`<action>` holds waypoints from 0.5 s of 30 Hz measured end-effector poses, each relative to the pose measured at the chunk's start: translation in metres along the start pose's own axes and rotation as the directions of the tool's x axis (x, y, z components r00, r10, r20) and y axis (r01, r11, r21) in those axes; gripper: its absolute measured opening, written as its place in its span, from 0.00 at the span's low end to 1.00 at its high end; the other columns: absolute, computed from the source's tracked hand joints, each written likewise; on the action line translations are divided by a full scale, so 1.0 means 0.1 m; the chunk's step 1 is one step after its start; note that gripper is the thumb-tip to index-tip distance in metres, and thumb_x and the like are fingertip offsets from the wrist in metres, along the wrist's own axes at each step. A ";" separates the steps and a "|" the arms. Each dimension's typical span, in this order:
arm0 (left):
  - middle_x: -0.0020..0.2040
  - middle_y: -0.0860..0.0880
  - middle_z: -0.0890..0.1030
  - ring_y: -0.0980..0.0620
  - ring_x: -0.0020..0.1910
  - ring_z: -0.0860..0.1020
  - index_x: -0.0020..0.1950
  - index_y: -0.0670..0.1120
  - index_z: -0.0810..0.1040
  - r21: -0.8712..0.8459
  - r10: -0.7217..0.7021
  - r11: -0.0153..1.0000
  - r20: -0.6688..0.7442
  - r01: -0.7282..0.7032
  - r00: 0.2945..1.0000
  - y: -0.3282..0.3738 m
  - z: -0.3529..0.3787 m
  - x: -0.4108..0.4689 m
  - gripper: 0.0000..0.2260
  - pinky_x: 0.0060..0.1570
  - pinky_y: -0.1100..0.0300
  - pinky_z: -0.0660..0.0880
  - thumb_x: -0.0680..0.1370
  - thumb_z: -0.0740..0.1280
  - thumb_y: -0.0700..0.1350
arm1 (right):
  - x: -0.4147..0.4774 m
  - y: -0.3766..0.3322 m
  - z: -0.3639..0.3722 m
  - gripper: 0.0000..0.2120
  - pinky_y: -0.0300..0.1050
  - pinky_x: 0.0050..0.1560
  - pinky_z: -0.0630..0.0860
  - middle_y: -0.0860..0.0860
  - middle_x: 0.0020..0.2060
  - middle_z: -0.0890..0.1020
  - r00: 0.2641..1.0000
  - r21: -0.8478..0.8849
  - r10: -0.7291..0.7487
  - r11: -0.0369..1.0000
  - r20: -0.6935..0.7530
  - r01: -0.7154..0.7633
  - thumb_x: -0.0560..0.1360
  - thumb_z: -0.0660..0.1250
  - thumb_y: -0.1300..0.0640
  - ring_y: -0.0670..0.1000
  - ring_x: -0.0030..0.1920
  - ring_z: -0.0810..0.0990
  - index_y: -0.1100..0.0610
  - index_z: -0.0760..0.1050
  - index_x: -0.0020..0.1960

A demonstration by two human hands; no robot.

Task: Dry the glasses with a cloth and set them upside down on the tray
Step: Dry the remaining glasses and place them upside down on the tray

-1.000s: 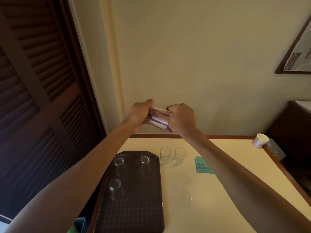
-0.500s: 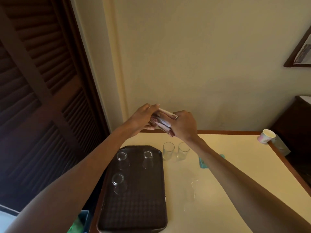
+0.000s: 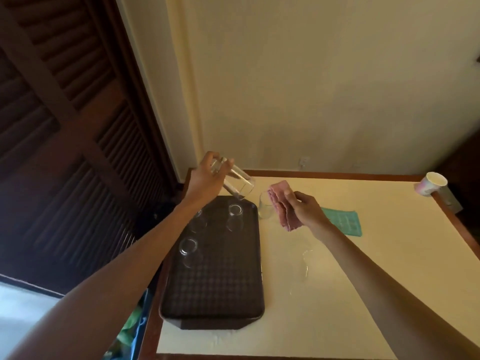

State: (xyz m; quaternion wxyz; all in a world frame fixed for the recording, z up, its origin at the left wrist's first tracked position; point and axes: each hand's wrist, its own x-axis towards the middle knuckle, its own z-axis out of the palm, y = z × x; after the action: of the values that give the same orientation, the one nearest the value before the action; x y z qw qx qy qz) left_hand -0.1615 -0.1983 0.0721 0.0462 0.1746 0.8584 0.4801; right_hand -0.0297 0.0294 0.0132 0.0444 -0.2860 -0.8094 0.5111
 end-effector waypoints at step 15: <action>0.59 0.47 0.81 0.48 0.57 0.81 0.68 0.52 0.75 0.371 -0.101 0.926 0.433 -0.075 0.896 -0.99 0.79 -0.58 0.22 0.60 0.48 0.80 0.76 0.76 0.49 | 0.06 0.65 0.36 0.11 0.59 0.60 0.75 0.61 0.59 0.80 0.943 0.298 0.330 0.896 0.049 -0.329 0.83 0.58 0.59 0.61 0.58 0.79 0.62 0.75 0.60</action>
State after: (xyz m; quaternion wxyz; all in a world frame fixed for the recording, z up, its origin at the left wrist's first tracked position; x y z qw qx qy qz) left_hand -0.1130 -0.2021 -0.0588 0.2096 0.2794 0.9024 0.2524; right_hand -0.0202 0.0239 -0.0609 0.0016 -0.4093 -0.6614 0.6285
